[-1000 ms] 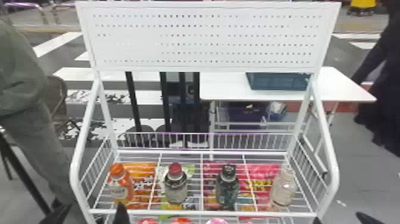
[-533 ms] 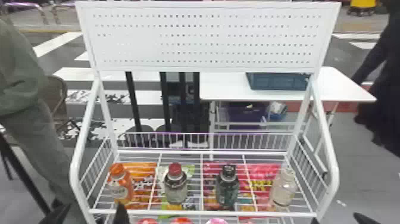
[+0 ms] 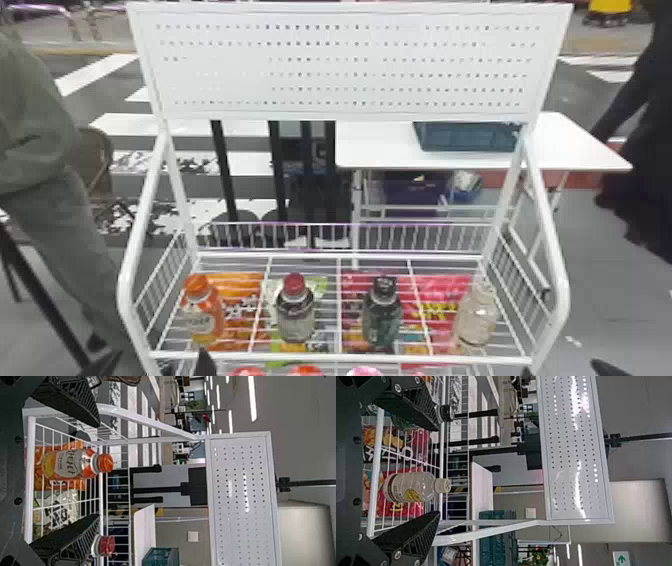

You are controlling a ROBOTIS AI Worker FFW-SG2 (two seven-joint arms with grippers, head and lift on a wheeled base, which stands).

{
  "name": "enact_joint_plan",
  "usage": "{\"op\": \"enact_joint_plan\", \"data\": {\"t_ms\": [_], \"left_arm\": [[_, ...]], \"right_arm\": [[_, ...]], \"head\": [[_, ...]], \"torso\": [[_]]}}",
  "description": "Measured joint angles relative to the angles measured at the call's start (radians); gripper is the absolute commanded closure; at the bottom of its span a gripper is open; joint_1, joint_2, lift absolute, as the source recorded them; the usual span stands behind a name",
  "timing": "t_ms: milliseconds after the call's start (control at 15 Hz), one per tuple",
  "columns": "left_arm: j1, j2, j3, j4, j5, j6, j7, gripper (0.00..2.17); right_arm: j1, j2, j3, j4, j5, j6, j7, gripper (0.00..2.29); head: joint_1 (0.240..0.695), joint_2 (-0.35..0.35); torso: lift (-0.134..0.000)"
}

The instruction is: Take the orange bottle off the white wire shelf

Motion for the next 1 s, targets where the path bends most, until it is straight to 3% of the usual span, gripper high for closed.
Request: {"op": "enact_joint_plan", "data": {"t_ms": [333,533,1000], "left_arm": [[-0.032,0.005,-0.011,0.124,0.016,-0.084,0.0,0.09],[-0.11,-0.001,-0.023,0.296,0.048,-0.239,0.023,0.08],[-0.319,-0.016,-0.04,0.617,0.081,-0.312,0.002,0.09]], "right_arm": [[-0.001,-0.004,-0.002,0.004,-0.004,0.0,0.0,0.15],[0.0,-0.004,-0.003,0.004,0.0,0.0,0.0,0.15],[-0.004,-0.007,-0.003,0.018,0.001,0.0,0.0,0.15]], "head": [[0.499,0.0],[0.499,0.0],[0.499,0.0]], "torso": [[0.0],[0.0],[0.0]]}}
